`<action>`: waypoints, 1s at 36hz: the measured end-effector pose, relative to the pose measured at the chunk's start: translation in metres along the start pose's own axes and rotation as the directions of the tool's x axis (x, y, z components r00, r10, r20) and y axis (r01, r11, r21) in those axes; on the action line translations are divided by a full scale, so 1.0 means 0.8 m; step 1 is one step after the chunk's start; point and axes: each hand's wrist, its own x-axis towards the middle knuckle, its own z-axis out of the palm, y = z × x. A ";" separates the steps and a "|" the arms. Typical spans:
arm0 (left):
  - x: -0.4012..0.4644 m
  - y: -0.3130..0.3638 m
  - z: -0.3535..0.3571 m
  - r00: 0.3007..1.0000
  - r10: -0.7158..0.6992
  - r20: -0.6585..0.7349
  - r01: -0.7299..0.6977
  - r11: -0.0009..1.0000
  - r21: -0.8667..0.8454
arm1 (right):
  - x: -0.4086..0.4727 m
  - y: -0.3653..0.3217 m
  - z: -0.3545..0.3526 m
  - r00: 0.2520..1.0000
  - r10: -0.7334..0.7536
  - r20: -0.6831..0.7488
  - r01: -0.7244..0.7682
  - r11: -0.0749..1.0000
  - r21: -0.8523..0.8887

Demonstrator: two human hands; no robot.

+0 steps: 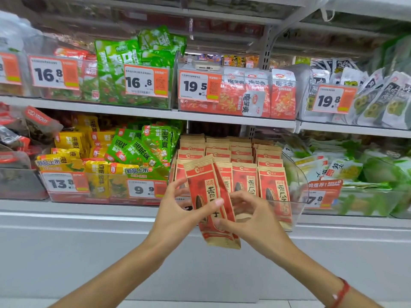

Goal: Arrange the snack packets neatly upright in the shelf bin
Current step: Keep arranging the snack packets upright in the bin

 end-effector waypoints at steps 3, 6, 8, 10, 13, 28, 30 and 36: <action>0.000 0.001 0.002 1.000 -0.025 0.014 0.024 1.000 0.019 | -0.005 -0.003 0.002 0.997 -0.026 0.075 0.028 0.999 -0.030; 0.009 -0.006 -0.005 0.992 -0.093 0.084 0.095 0.995 -0.021 | -0.007 -0.006 -0.004 0.986 -0.002 0.168 -0.009 0.998 0.063; 0.013 -0.010 -0.012 0.978 -0.119 0.173 0.126 0.992 -0.030 | -0.008 -0.009 -0.008 0.981 0.046 0.187 -0.086 0.973 0.213; 0.015 -0.011 -0.015 0.948 -0.130 0.291 0.132 0.991 0.012 | -0.007 -0.011 -0.011 0.985 0.091 0.147 -0.132 0.947 0.293; 0.011 -0.013 -0.010 0.907 -0.135 0.400 0.127 0.991 0.047 | -0.005 -0.011 -0.011 0.991 0.109 0.079 -0.130 0.925 0.357; 0.013 -0.009 0.008 0.982 -0.175 0.064 0.186 0.945 -0.268 | -0.004 -0.006 -0.014 0.997 0.032 0.071 -0.053 0.949 0.310; 0.014 -0.003 0.007 0.980 -0.191 -0.050 0.163 0.925 -0.343 | -0.008 -0.004 -0.011 0.996 -0.074 0.059 0.064 0.986 0.153; 0.015 -0.004 0.004 0.981 -0.128 -0.143 0.083 0.955 -0.286 | -0.014 -0.001 -0.002 0.971 -0.231 0.062 0.239 0.950 -0.200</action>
